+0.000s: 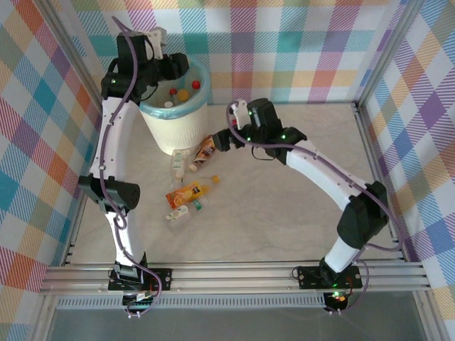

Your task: Put the plastic bottles in the bin

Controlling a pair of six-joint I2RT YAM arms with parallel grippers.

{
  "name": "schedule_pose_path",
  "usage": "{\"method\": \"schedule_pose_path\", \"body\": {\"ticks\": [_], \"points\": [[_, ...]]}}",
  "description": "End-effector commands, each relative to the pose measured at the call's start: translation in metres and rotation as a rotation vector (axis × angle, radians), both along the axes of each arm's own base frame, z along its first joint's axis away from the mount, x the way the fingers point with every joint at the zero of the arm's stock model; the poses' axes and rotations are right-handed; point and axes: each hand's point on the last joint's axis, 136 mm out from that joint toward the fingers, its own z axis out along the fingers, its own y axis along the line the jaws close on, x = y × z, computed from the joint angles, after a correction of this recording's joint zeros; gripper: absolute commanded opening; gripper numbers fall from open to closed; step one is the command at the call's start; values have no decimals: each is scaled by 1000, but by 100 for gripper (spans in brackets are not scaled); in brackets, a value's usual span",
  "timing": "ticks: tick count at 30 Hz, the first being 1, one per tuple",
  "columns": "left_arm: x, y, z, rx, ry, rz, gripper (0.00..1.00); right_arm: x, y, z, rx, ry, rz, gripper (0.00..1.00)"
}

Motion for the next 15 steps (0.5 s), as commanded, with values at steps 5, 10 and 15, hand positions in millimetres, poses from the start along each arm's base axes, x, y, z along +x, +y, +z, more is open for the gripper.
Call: {"method": "schedule_pose_path", "body": {"ticks": [5, 10, 15], "points": [[-73, -40, -2, 76, -104, -203, 61, 89, -46, -45, -8, 226, -404, 100], [-116, -47, -17, 99, -121, -292, 65, 133, -53, -79, -38, 267, -507, 100], [-152, -42, -26, 125, -141, -339, 66, 164, -42, -111, -51, 259, -514, 100]]}}
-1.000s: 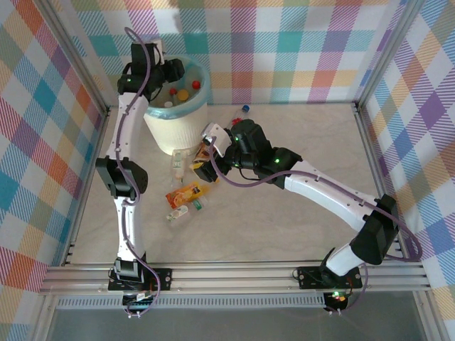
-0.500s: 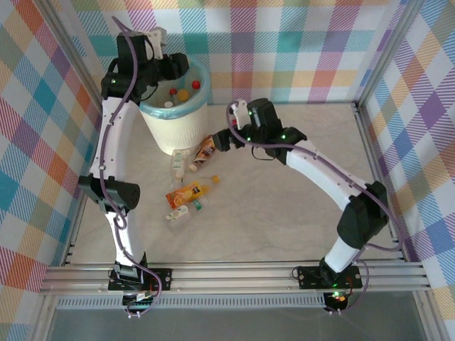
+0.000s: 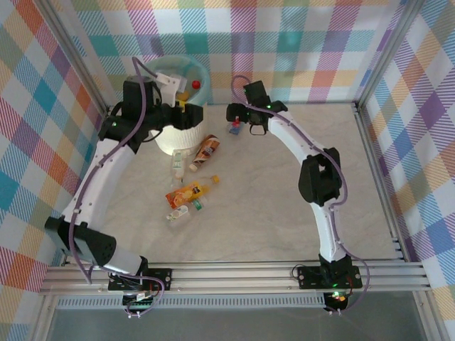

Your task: Put the plastic bottles in the bin

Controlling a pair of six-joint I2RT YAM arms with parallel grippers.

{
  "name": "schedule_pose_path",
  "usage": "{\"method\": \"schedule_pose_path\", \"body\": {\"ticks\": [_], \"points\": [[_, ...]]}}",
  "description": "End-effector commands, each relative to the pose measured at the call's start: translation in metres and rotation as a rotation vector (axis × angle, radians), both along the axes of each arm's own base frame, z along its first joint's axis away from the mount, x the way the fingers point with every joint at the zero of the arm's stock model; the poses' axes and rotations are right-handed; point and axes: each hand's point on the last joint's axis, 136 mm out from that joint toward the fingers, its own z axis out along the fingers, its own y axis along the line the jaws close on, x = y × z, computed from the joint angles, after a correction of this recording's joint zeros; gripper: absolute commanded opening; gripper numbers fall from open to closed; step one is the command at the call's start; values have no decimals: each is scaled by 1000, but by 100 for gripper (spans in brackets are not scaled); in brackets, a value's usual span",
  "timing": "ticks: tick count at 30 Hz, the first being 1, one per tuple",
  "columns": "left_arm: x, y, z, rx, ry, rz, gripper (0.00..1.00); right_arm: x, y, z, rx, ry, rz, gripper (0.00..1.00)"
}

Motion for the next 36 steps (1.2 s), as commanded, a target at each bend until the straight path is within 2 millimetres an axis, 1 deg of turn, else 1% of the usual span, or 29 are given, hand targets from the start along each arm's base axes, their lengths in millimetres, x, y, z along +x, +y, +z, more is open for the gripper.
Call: {"method": "schedule_pose_path", "body": {"ticks": [1, 6, 8, 10, 13, 16, 18, 20, 23, 26, 29, 31, 33, 36], "points": [[-28, 0, 23, 10, -124, -69, 66, 14, 4, -13, -11, 2, -27, 100], [-49, 12, 19, 52, -170, -50, 66, 39, 10, -45, -39, -17, -46, 100], [-53, 17, 16, 65, -179, -33, 67, 47, 11, -57, -49, -20, -62, 100], [-56, 21, 14, 79, -188, -18, 69, 54, 12, -69, -51, -20, -76, 100], [-59, 25, 13, 90, -196, -8, 69, 62, 16, -81, -35, -22, -90, 99], [-60, 25, 11, 96, -195, -9, 69, 66, 21, -96, -18, -14, -83, 98], [-61, 26, 11, 100, -196, -8, 69, 67, 21, -102, -22, -3, -83, 97], [-60, 26, 7, 104, -187, -8, 69, 65, 18, -106, -32, 18, -87, 93], [-60, 26, 5, 109, -182, -7, 69, 60, 6, -112, -57, 60, -102, 85], [-60, 26, 5, 107, -181, -5, 69, 55, -8, -114, -69, 105, -111, 77], [-62, 27, 8, 101, -188, 0, 69, 51, -14, -106, -65, 110, -93, 68], [-61, 28, 9, 98, -189, 8, 69, 48, -15, -95, -58, 99, -76, 63], [-62, 30, 11, 90, -186, 23, 69, 44, -16, -85, -63, 91, -55, 61], [-60, 36, 15, 62, -167, 77, 69, 35, -15, -64, -57, 80, -14, 58]]}}
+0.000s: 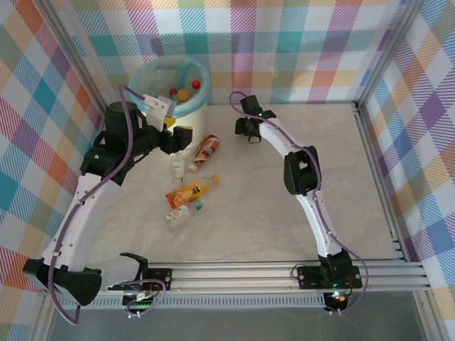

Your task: Put the plastic bottles in the bin

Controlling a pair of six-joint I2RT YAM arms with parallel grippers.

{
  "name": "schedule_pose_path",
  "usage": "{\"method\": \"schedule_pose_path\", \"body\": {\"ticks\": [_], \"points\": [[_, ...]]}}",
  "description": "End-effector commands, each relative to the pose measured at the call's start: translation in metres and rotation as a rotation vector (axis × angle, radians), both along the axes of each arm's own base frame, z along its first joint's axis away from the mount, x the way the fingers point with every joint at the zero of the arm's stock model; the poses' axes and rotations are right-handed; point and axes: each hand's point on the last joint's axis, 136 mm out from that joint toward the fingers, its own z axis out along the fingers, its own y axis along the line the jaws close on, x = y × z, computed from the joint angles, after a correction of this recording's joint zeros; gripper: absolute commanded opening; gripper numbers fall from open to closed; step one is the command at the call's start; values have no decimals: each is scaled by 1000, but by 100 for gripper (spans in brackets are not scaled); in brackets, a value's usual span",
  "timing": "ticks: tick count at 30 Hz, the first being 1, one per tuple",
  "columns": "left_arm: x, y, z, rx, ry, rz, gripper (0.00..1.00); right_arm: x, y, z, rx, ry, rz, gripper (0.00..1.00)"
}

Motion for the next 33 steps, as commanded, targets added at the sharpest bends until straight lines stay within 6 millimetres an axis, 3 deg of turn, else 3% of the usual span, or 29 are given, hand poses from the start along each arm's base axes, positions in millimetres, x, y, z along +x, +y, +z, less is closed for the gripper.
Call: {"method": "schedule_pose_path", "body": {"ticks": [1, 6, 11, 18, 22, 27, 33], "points": [[-2, 7, 16, -54, -23, 65, 69, -9, 5, 67, 46, -71, 71, 58], [8, 18, 33, -184, 33, 197, 69, -46, 3, 118, 104, -126, 161, 58], [13, 4, 57, -373, 136, 191, 70, -112, -8, 185, 223, -253, 241, 55], [2, -49, 90, -542, 262, -39, 72, -223, 9, 253, 537, -335, 496, 53], [-17, -87, 86, -487, 330, -161, 74, -269, 18, 287, 638, -388, 614, 51], [-24, -101, 80, -477, 358, -177, 71, -313, 29, 317, 707, -449, 753, 52], [-38, -107, 90, -486, 347, -220, 61, -337, 37, 330, 742, -461, 832, 53]]}}
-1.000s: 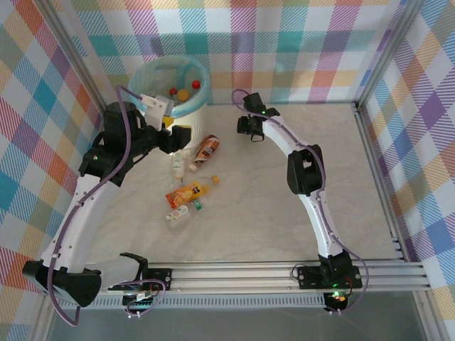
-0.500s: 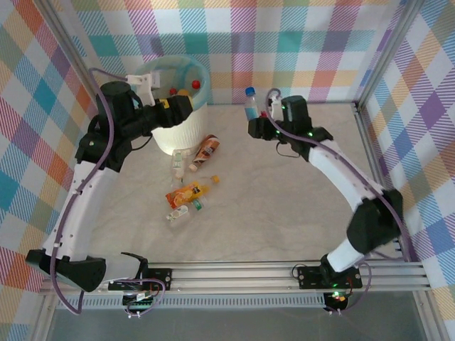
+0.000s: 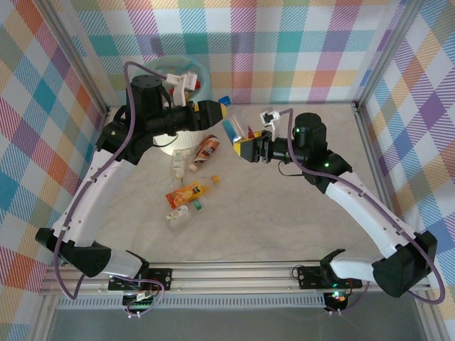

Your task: Put the plastic bottles in the bin

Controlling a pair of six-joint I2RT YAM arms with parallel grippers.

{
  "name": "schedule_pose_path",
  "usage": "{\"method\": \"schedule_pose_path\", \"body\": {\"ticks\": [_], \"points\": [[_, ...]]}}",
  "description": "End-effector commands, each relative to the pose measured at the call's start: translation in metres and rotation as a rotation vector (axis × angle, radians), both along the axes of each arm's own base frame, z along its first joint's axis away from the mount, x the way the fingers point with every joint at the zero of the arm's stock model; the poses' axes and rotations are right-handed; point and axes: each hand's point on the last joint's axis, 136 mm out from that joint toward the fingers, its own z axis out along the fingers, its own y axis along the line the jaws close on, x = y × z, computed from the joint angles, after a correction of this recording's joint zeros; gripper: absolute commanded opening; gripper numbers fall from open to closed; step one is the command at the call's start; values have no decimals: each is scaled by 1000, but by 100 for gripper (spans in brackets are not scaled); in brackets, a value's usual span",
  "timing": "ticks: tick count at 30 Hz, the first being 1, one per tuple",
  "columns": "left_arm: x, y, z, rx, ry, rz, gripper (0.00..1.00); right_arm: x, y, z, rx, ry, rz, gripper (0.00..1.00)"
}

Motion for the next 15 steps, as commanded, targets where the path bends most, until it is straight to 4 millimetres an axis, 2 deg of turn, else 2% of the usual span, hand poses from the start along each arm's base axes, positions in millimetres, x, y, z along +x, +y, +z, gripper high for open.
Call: {"method": "schedule_pose_path", "body": {"ticks": [1, 10, 15], "points": [[-18, -1, 19, -27, -29, -31, 61, -18, 6, 18, 53, -52, 82, 53], [-22, 9, 18, -6, -41, 16, 61, -45, 22, 27, 85, -74, 196, 54], [-23, 10, 19, -7, -54, 15, 51, -48, 26, 22, 74, -62, 213, 54]]}}
